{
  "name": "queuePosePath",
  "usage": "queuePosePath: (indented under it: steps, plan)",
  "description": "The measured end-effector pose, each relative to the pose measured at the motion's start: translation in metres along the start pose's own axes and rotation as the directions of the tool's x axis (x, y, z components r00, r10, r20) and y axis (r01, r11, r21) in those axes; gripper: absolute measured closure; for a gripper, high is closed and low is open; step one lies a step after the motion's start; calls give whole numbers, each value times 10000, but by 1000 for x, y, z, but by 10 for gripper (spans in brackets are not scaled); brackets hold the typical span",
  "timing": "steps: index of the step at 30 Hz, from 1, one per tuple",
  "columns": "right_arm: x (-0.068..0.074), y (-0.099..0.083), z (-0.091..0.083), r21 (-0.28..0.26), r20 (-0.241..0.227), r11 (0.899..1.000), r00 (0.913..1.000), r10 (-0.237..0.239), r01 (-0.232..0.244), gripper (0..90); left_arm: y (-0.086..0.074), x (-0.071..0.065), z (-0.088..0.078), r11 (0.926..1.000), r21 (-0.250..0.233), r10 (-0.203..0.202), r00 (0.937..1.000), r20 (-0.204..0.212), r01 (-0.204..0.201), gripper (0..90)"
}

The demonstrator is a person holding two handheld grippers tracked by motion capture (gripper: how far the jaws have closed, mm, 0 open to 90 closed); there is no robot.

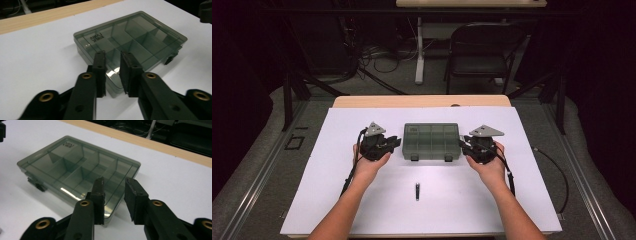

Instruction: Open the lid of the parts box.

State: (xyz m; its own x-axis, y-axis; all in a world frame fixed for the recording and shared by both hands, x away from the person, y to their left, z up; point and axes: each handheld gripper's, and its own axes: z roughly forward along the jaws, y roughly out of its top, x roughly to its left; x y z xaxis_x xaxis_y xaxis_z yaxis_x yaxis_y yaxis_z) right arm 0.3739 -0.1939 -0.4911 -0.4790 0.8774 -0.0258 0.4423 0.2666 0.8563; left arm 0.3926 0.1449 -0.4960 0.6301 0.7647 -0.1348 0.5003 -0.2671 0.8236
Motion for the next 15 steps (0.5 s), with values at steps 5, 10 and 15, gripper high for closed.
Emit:
queuePosePath:
  steps: [5,10,15]
  plan:
    - [7,-8,2,270,-55,9993,9997,-254,255,801,-6,-4,1,9997,73,-233,9995,198,232,843]
    - [14,-18,4,261,-226,9996,9996,-140,146,899,-12,-10,3,9999,135,8,9998,175,-10,896]
    - [19,-26,5,319,-474,9993,9987,209,-194,900,-19,-16,8,9992,387,84,9994,333,-97,900]
